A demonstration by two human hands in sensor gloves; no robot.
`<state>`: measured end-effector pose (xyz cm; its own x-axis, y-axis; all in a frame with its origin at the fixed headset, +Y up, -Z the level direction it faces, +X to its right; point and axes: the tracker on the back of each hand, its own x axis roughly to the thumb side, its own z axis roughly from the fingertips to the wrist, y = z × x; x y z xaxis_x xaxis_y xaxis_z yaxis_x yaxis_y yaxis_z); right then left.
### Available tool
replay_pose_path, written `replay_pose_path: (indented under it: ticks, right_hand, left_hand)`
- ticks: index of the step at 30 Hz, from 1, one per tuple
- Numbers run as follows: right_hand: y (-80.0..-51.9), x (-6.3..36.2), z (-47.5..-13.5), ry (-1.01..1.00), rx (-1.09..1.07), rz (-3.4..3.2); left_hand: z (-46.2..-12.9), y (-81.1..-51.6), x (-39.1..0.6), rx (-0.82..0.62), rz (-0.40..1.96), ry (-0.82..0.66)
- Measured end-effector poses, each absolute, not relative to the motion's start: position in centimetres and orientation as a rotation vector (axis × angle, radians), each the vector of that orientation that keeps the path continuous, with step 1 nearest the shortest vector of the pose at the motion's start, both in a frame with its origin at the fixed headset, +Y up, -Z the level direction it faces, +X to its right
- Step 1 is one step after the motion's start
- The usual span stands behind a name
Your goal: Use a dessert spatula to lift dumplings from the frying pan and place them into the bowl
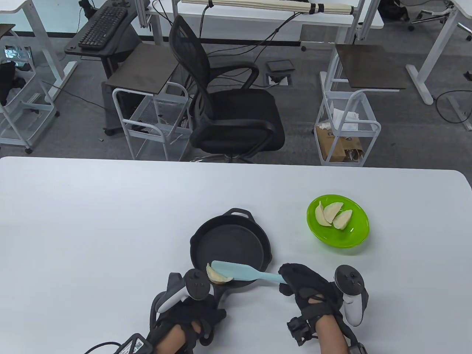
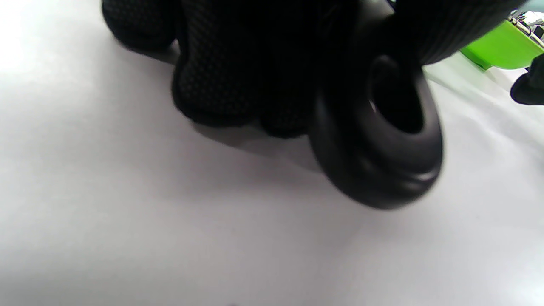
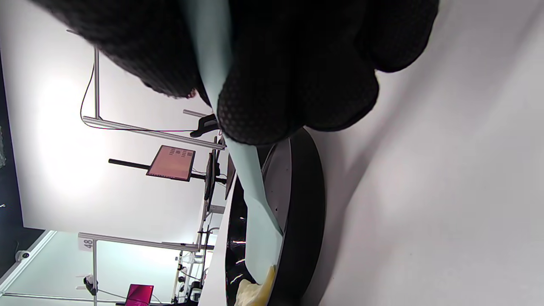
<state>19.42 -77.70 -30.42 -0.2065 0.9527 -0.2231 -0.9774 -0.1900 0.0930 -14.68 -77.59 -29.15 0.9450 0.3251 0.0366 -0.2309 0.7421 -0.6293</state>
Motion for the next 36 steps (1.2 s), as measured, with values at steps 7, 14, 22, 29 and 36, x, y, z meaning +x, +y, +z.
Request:
replay_pose_path:
  ticks: [7, 14, 22, 29, 36]
  right_hand:
    - [-78.4, 19.1, -30.3, 0.299, -0.167, 1.713]
    - [-79.6, 18.7, -30.1, 0.389, -0.214, 1.592]
    - [-80.2, 18.6, -30.0, 0.431, -0.234, 1.542]
    - [-80.5, 18.4, -30.0, 0.46, -0.238, 1.5]
    - [-80.4, 18.1, -29.8, 0.476, -0.251, 1.473]
  left_hand:
    - [-29.1, -77.6, -14.7, -0.669, 0.306, -0.148]
    - [-29.1, -77.6, -14.7, -0.669, 0.307, -0.148]
    - [-29.2, -77.6, -14.7, -0.668, 0.306, -0.147]
    - [-29.1, -77.6, -14.7, -0.671, 0.307, -0.148]
    - [-29.1, -77.6, -14.7, -0.67, 0.307, -0.148]
